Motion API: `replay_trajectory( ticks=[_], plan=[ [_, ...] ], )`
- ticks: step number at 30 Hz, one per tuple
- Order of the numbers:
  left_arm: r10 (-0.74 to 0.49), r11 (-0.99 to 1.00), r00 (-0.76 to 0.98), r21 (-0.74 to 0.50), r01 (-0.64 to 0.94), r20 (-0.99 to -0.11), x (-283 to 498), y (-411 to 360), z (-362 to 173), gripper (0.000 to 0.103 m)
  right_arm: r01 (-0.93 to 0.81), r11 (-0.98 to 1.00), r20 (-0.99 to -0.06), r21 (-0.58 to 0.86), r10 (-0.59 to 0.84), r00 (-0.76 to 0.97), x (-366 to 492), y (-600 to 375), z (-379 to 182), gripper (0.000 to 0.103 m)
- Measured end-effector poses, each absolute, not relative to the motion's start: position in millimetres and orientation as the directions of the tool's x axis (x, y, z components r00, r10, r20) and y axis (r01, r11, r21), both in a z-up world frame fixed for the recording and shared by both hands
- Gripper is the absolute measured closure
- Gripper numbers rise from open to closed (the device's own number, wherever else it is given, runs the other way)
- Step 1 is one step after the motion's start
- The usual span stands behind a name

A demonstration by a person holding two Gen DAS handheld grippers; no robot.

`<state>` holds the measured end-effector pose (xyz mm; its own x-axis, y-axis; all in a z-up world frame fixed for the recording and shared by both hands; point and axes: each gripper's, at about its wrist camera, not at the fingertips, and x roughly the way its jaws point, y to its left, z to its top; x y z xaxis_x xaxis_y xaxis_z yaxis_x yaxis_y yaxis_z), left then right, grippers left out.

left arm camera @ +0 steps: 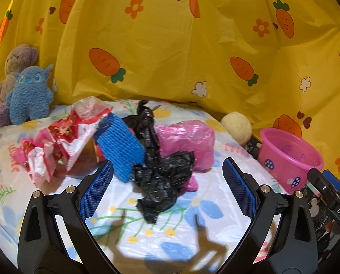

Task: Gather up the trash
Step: 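Move both open tools back toward the black bag and blue mesh sleeve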

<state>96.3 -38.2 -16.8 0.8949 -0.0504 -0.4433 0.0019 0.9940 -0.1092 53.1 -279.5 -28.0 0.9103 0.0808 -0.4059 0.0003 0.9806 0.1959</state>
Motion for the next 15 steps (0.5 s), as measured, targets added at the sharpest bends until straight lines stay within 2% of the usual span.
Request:
replay_trajectory(
  ticks=[8,15],
  plan=[
    [0.039,0.994,0.901,-0.077,-0.080,-0.432,79,3,-20,0.008,-0.068,0.986,-0.414,0.149,0.124,0.902,58,-236,-31,0.016],
    [0.019,0.998,0.882,-0.040,-0.043,-0.472,98,-15,-30,0.008,-0.089,0.986,-0.420,0.143,0.142,0.896,68,-223,-33,0.016]
  ],
)
